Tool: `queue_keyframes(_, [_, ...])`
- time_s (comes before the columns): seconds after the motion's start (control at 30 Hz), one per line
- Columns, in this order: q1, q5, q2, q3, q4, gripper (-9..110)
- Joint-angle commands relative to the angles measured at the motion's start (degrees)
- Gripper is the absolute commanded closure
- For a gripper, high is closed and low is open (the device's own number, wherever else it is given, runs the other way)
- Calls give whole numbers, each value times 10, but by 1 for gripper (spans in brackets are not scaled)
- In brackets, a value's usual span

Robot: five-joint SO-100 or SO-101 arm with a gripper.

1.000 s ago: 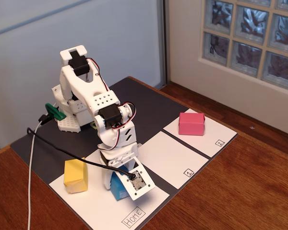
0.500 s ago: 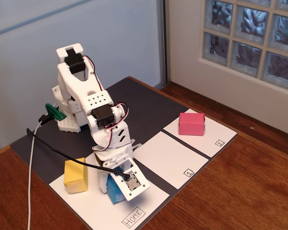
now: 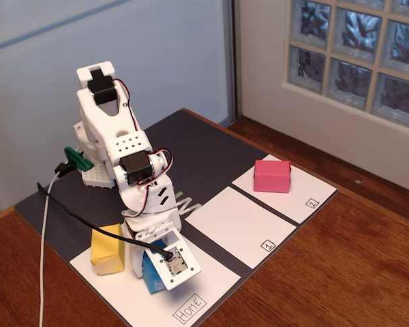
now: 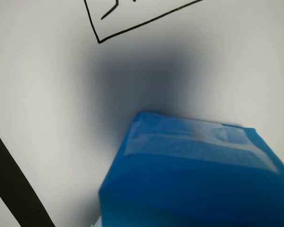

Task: Move box blue to home

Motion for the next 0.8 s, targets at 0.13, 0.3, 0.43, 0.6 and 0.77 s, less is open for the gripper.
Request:
queue_keyframes(0.13, [8, -21, -7, 5, -30, 72])
queue_keyframes(0.3, [5, -25, -7, 5, -40, 70])
queue_keyframes(0.43, [1, -16, 1, 5, -43, 69])
queue_keyframes(0.6, [-9, 4, 25, 5, -43, 68])
queue_keyframes(0.77, [-16, 28, 49, 5, -43, 68])
